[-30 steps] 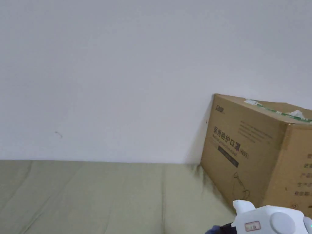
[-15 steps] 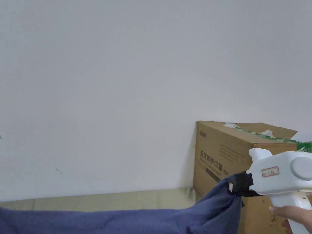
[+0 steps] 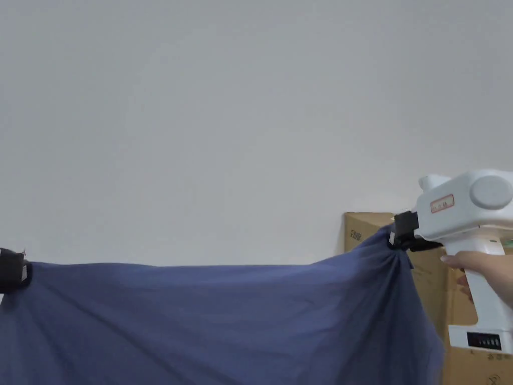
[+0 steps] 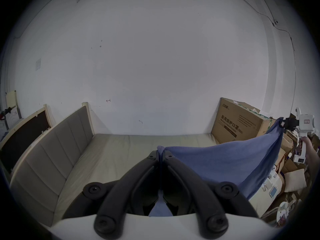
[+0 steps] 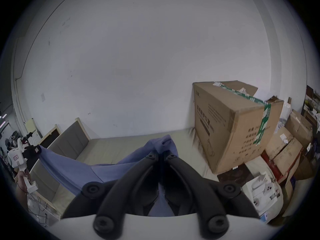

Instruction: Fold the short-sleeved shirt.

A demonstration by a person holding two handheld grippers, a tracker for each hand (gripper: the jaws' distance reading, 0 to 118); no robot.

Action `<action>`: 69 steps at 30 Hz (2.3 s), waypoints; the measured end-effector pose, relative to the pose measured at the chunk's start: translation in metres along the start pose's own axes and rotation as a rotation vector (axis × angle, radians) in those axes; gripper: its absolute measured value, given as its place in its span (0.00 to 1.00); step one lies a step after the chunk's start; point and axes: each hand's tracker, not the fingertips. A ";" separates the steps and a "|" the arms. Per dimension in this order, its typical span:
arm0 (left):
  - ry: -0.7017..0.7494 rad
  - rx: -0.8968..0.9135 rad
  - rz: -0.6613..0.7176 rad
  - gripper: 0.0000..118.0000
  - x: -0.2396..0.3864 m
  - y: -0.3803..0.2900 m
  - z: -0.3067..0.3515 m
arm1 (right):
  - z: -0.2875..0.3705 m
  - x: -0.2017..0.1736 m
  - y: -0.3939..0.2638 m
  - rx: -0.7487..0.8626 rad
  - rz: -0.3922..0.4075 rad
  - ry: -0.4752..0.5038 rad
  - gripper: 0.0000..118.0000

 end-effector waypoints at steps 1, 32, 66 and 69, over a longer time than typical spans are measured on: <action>0.007 0.002 0.003 0.01 -0.002 0.005 -0.009 | -0.008 -0.004 0.009 0.009 0.011 -0.014 0.04; 0.080 -0.239 0.182 0.01 0.007 -0.159 -0.252 | -0.253 0.005 -0.152 -0.212 0.010 -0.114 0.04; -0.180 -0.951 0.049 0.89 -0.043 -0.451 0.055 | 0.038 0.104 -0.492 -0.984 -0.197 -0.028 0.99; -0.209 -0.941 0.135 0.88 -0.041 -0.436 0.056 | 0.047 0.109 -0.478 -0.990 -0.325 -0.011 1.00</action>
